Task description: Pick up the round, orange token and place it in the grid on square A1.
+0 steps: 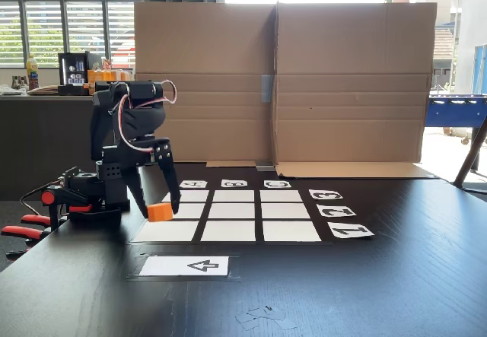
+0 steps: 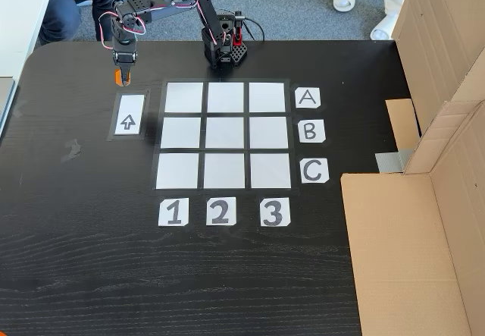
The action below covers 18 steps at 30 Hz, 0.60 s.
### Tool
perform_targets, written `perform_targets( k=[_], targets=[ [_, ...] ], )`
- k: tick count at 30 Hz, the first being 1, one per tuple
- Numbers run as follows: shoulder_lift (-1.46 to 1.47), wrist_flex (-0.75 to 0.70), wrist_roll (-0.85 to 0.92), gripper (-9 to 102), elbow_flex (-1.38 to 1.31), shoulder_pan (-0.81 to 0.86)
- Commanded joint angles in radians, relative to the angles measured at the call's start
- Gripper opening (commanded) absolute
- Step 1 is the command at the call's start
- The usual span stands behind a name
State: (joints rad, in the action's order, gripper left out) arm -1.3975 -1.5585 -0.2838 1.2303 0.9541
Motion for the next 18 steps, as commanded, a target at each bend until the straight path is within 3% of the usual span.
perform_targets(
  k=[1, 18],
  targets=[
    [-0.167, 0.0, -0.002, 6, 0.072, -0.003],
    [-0.729, -0.002, -0.002, 6, 0.577, -0.123]
  ],
)
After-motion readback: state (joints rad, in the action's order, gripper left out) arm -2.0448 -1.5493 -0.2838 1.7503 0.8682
